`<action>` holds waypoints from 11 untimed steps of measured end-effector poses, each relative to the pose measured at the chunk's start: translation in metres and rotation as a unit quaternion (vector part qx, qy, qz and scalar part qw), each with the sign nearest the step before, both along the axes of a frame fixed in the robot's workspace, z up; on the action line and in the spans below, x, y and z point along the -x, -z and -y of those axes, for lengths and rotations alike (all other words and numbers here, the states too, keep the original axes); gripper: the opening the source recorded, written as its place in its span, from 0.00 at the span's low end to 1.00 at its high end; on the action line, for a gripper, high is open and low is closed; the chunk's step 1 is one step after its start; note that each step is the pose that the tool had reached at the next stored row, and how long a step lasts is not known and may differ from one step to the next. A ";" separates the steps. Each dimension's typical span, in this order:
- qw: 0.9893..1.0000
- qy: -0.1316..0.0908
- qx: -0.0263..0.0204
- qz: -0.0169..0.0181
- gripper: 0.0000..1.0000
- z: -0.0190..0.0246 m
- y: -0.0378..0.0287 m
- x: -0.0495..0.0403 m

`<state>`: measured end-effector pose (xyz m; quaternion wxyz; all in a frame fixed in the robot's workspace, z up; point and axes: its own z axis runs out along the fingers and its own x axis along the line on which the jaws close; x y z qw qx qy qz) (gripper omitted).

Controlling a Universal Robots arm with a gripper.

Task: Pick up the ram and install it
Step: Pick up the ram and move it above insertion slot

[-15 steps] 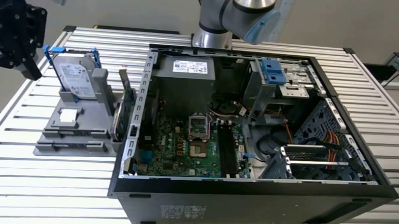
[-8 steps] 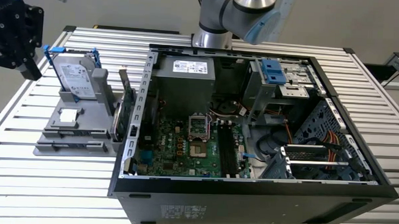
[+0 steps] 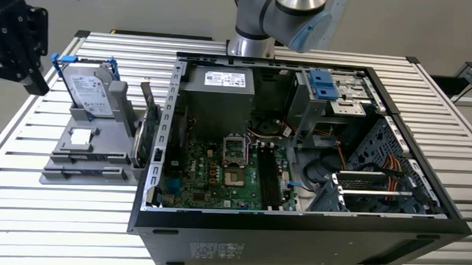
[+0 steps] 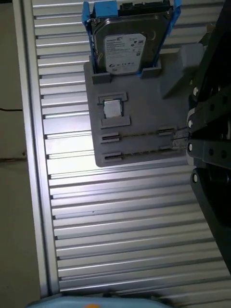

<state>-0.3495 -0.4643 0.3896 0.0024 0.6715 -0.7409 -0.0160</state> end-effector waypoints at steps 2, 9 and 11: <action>1.000 -0.011 0.000 0.000 0.00 0.0000 0.0002 0.0000; 0.999 -0.047 0.000 0.000 0.00 0.0000 0.0007 0.0000; 0.998 -0.056 0.000 0.000 0.00 0.0000 0.0009 0.0000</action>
